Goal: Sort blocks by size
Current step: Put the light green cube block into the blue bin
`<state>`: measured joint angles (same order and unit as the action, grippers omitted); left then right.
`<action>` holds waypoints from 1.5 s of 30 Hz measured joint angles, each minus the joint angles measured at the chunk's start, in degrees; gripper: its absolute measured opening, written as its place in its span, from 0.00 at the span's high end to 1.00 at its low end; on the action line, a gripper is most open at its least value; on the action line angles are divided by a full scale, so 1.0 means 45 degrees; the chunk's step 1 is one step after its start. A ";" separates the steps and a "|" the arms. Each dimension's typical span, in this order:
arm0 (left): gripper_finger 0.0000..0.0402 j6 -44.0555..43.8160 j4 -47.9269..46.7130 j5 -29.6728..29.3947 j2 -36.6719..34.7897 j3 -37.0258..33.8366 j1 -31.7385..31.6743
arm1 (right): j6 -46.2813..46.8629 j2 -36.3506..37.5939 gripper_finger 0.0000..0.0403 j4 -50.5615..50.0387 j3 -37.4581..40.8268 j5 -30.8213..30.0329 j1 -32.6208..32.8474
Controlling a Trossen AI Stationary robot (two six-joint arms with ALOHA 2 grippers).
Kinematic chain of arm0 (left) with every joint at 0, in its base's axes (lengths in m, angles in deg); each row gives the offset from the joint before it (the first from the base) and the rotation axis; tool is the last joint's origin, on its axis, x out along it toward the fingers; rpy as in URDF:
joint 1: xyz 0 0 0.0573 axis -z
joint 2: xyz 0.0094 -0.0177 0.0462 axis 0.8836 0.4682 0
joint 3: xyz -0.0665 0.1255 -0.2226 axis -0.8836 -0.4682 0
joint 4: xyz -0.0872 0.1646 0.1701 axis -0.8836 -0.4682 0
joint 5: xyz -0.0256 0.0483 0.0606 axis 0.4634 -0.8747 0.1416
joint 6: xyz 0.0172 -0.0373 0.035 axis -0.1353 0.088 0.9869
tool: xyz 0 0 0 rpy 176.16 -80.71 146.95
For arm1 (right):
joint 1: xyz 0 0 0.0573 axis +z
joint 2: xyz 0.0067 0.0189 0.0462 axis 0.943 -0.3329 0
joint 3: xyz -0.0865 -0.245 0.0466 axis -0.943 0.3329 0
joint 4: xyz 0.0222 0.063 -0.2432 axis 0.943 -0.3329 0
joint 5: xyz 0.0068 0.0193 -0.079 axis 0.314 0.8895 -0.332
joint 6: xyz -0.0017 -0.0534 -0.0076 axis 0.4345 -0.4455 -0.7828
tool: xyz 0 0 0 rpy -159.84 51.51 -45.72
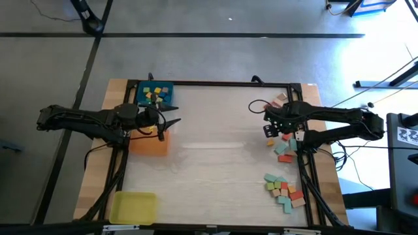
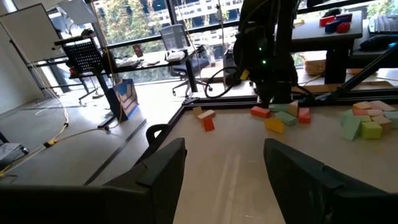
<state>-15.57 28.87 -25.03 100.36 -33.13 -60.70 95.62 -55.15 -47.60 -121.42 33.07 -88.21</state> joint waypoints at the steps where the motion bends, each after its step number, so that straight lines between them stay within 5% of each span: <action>1: 0.49 0.0036 -0.0032 0.0000 0.0005 0.0000 0.0000 | -0.0230 -0.0088 0.36 -0.0033 0.0000 0.0466 0.0003; 11: 0.49 -0.0008 -0.0141 0.0000 0.0005 0.0000 0.0000 | -0.0191 -0.0465 0.36 0.0461 0.0000 0.3496 0.2207; 24: 0.49 -0.0573 -0.0080 0.0000 0.0005 0.0000 0.0000 | 0.5986 -0.0470 0.36 0.4175 0.0000 0.4544 0.8674; 34: 0.49 -0.1122 -0.0148 0.0000 0.0005 0.0006 0.0018 | 1.0893 -0.1286 0.36 0.8511 -0.0010 0.3763 1.2787; 45: 0.49 -0.1755 -0.0184 0.0000 0.0005 0.0010 0.0024 | 0.9303 -0.3399 0.36 0.8903 -0.0010 0.2331 1.3595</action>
<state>-23.47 28.04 -25.03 100.38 -33.08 -60.59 137.48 -70.45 -7.53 -121.46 43.55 -27.03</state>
